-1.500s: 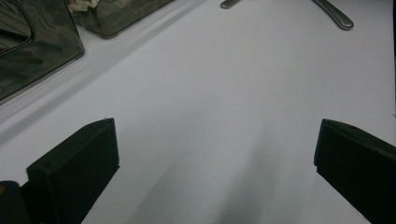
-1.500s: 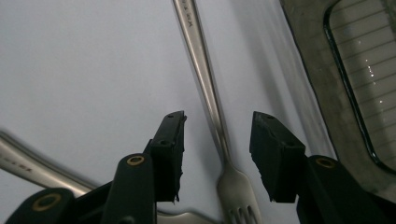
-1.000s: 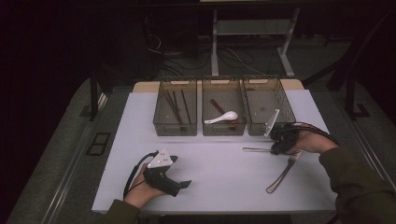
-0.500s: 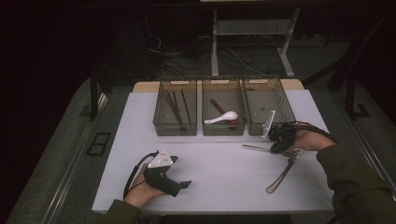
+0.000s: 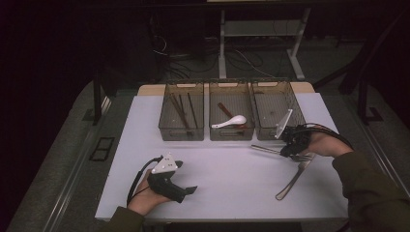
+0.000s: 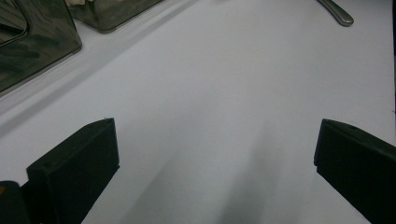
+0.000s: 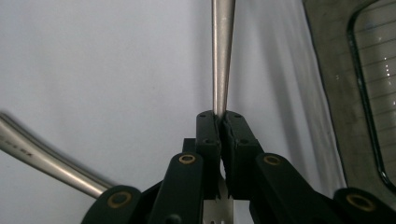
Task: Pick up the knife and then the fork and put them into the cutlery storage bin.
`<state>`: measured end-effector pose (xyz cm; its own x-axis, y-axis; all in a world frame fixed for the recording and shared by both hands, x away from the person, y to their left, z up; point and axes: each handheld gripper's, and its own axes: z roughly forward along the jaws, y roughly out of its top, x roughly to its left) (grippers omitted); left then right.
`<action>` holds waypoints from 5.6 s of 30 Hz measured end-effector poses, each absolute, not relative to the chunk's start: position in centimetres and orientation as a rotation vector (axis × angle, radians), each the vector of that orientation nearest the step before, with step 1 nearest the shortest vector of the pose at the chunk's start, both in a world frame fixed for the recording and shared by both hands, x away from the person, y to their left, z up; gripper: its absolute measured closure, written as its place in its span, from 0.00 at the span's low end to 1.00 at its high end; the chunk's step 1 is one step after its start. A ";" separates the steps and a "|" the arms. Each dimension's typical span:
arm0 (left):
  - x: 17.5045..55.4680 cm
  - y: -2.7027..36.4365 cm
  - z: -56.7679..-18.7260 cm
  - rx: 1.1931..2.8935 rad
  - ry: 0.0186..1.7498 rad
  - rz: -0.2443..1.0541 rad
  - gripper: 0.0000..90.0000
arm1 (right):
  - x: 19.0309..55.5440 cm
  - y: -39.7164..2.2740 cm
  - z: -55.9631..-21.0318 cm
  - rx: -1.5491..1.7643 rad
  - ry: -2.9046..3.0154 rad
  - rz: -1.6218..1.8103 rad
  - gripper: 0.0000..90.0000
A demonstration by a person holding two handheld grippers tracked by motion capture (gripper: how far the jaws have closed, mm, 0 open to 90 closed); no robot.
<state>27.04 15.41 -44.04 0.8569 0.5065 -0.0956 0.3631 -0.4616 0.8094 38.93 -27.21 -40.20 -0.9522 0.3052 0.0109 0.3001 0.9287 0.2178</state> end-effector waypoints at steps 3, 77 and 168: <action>27.1 15.5 -44.0 2.102 0.632 0.199 0.00 | 38.7 -27.6 -39.7 0.514 3.050 0.406 0.94; 27.2 16.0 -43.9 2.074 0.628 0.202 0.00 | 48.1 -30.6 -38.8 1.296 2.496 0.776 0.87; 27.1 15.5 -44.0 2.058 0.645 0.196 0.00 | 25.5 -29.2 -44.4 0.947 2.742 1.072 0.99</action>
<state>27.12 15.52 -43.95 0.8489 0.5164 -0.1125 0.3666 -0.4221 0.8291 25.49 -29.21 -44.38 -0.8114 0.5595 0.1693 0.5259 0.5723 0.6293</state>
